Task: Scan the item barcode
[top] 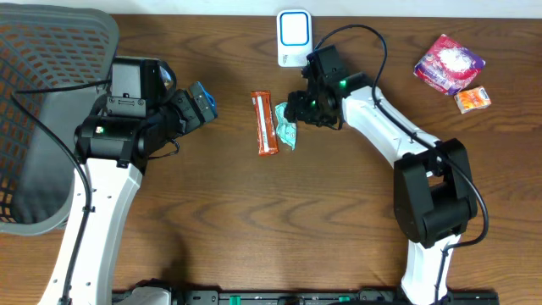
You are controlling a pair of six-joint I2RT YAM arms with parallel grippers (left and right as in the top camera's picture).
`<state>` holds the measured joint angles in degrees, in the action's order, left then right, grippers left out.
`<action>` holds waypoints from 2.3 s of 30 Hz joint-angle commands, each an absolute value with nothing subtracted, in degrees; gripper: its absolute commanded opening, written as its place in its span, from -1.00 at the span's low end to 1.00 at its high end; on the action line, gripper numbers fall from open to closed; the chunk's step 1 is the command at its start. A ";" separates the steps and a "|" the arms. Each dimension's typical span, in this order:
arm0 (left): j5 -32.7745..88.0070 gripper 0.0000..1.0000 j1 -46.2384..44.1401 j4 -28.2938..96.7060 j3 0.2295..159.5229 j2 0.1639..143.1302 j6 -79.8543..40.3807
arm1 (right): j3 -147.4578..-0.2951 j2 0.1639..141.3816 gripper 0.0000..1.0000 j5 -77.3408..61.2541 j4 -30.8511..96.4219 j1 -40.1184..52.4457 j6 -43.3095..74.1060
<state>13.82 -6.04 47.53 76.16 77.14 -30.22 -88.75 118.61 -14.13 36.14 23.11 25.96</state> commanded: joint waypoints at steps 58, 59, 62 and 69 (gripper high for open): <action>13.93 0.96 -5.80 47.55 76.25 76.93 -30.30 | -87.37 122.48 -0.97 -70.22 32.64 13.04 23.27; 13.91 0.96 -5.80 47.55 76.25 76.93 -30.30 | -87.37 122.48 -0.97 -74.17 33.36 11.49 23.27; 13.93 0.95 -5.80 47.55 76.25 76.93 -30.30 | -87.26 122.48 -0.97 -87.70 36.86 7.03 22.74; 13.91 0.96 -5.80 47.55 76.25 76.93 -30.30 | -87.26 122.48 -0.97 -89.45 47.35 4.16 20.78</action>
<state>13.82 -6.04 47.57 76.16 77.14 -30.22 -86.52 122.41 -83.33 47.16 4.34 23.77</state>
